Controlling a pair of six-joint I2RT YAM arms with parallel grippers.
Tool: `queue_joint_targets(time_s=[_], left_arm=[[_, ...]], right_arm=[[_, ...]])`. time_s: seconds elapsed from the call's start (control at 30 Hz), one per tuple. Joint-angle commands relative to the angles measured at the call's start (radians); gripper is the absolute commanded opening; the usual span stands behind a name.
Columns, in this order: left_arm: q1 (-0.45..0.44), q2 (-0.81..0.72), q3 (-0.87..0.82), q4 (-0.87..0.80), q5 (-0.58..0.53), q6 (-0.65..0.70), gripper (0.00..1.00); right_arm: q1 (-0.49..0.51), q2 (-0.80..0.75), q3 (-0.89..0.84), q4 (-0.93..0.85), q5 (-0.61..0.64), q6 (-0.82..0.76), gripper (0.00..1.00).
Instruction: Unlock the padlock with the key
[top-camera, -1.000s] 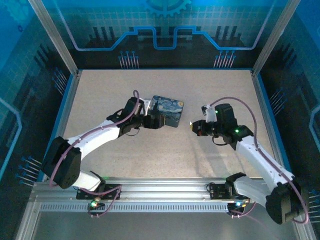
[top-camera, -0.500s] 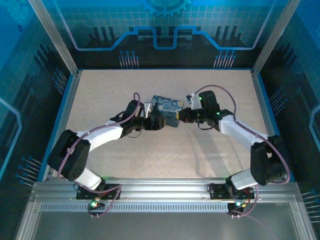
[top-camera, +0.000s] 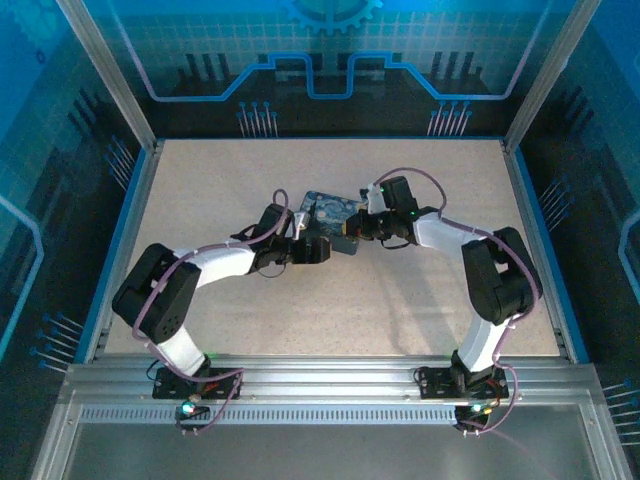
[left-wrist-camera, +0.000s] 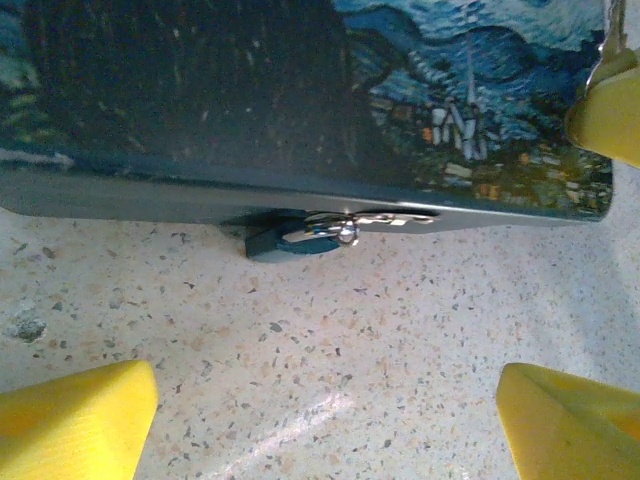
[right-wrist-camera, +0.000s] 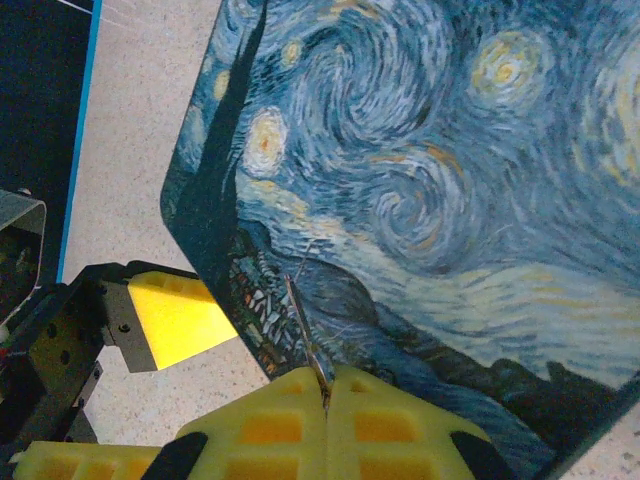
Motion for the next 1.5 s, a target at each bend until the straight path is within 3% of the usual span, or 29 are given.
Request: queue_joint_targets(time_s=[0.0,0.4,0.87,1.47], left_arm=[[0.007,0.029,0.043,0.032,0.032,-0.007,0.88],[0.006,0.113,0.091,0.072,0.036,0.003,0.85],[0.006,0.179,0.112,0.126,0.052,0.05,0.67],[0.004,0.224,0.092,0.23,0.049,0.028,0.53]], right_arm=[[0.01,0.022,0.027,-0.009,0.014,-0.001,0.0],[0.011,0.031,-0.032,-0.063,0.058,-0.017,0.0],[0.014,0.019,-0.036,-0.063,0.058,-0.021,0.0],[0.024,0.026,-0.041,-0.055,0.064,-0.018,0.0]])
